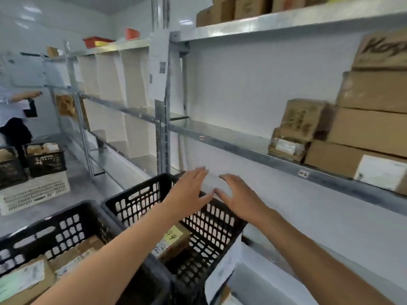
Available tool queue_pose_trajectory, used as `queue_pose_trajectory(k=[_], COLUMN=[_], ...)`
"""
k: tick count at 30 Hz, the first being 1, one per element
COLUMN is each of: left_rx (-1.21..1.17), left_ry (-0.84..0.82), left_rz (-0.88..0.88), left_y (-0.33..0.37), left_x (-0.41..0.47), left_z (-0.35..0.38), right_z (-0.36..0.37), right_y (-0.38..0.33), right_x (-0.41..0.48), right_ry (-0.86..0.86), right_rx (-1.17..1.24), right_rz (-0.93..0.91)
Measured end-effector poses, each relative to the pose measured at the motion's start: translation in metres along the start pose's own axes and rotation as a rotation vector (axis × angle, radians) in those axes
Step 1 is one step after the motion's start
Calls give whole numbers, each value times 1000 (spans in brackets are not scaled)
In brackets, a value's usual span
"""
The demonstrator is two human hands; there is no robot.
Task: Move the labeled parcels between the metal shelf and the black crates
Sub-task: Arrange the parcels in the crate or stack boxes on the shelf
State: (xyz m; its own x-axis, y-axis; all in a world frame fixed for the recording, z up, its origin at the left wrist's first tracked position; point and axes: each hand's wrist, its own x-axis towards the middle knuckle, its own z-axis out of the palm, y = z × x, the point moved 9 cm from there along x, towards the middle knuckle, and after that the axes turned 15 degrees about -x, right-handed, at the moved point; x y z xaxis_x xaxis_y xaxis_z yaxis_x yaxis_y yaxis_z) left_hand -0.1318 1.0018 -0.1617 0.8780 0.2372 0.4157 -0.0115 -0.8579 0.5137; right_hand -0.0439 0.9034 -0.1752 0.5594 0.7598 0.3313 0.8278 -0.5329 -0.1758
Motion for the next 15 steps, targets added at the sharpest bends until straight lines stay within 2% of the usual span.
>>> queue_pose_trajectory(k=[7, 12, 15], left_rx=[-96, -243, -291], left_ry=[-96, -145, -157], left_rz=[255, 323, 420], left_y=[163, 257, 326], left_x=[54, 66, 68], left_z=[82, 118, 134], right_z=[-101, -183, -228], right_y=[142, 193, 220], right_x=[-90, -148, -192], right_ry=[20, 102, 173], right_rx=[-139, -206, -221], right_rz=[209, 299, 367])
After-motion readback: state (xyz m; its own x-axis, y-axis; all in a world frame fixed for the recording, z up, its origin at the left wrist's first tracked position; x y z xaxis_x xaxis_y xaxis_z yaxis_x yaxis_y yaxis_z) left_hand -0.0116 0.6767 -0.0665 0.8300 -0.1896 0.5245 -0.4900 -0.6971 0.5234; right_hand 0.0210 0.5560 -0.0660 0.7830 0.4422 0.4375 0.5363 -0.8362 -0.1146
